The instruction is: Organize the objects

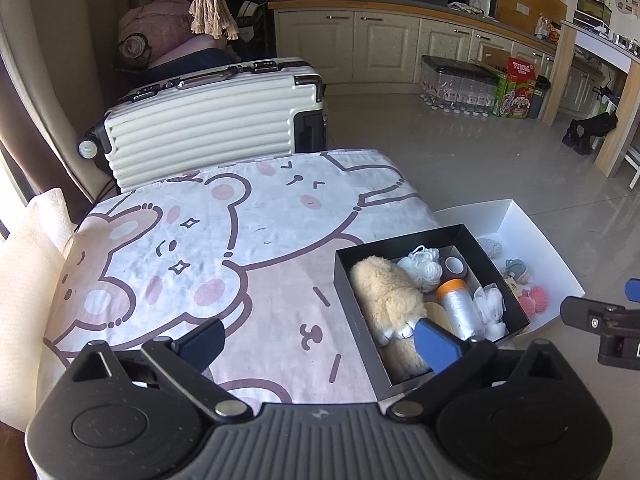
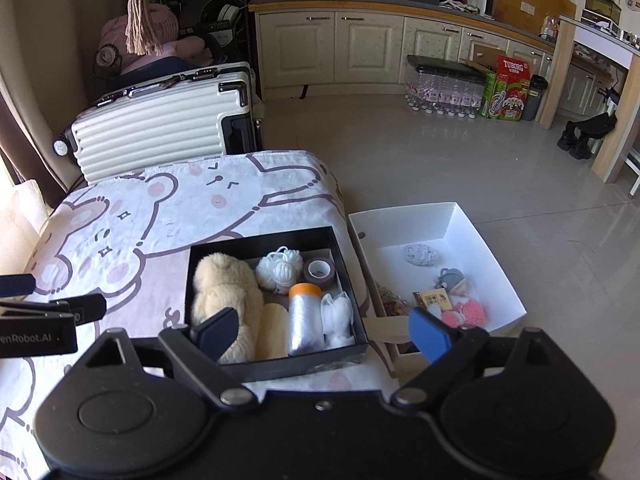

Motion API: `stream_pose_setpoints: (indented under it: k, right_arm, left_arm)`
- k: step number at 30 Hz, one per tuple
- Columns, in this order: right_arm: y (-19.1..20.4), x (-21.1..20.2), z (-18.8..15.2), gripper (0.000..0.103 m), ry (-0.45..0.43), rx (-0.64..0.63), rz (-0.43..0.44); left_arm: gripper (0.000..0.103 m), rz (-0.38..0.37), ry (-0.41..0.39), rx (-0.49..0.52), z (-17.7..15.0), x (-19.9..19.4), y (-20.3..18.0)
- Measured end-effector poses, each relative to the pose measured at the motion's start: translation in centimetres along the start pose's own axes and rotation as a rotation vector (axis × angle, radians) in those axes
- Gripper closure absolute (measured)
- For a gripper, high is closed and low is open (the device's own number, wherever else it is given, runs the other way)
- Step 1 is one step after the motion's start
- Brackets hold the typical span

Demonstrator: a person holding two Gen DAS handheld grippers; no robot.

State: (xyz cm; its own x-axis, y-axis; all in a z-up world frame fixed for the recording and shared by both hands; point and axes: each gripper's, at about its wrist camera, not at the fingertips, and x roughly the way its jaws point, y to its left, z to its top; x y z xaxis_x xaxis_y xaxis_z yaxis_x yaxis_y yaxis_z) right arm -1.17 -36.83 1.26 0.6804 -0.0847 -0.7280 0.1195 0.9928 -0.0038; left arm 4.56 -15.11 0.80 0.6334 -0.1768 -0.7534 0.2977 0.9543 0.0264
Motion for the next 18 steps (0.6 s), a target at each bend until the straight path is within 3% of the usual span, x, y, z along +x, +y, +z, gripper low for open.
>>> stream_pose_setpoints:
  k: [5, 18]
  right_arm:
    - [-0.6, 0.2, -0.5, 0.0, 0.011, 0.021, -0.031]
    - [-1.2, 1.4, -1.1, 0.0, 0.06, 0.038, -0.049]
  left_arm:
    - [0.0, 0.02, 0.018, -0.006, -0.1, 0.3, 0.1]
    - [0.0, -0.005, 0.061, 0.012, -0.3, 1.0, 0.3]
